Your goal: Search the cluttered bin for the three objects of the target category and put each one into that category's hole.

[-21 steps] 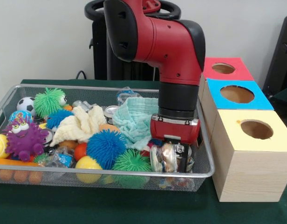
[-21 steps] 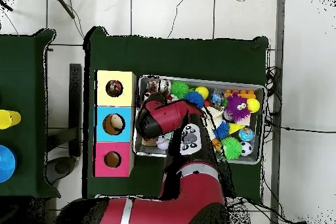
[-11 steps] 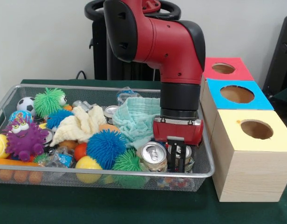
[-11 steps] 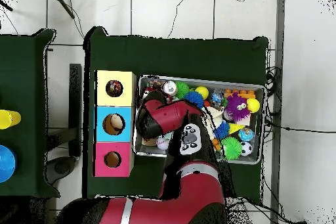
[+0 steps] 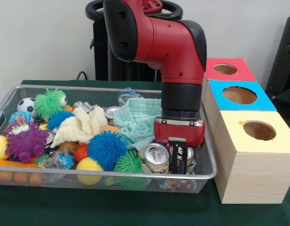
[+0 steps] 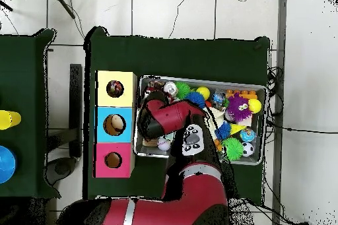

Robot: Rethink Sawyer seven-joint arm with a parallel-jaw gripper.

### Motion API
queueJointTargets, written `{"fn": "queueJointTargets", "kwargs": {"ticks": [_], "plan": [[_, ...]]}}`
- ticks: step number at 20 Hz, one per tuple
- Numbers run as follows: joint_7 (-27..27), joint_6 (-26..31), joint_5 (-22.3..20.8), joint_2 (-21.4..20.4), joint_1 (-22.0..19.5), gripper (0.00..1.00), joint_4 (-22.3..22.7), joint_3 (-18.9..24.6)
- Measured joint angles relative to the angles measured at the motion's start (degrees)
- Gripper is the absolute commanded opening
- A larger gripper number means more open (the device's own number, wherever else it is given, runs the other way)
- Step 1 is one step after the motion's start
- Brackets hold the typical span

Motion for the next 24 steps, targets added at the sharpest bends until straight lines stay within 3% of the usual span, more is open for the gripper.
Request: {"fn": "queueJointTargets", "kwargs": {"ticks": [24], "plan": [[0.00, 0.04, -0.16, -5.46, -4.30, 0.00, 1.11, 3.33]]}}
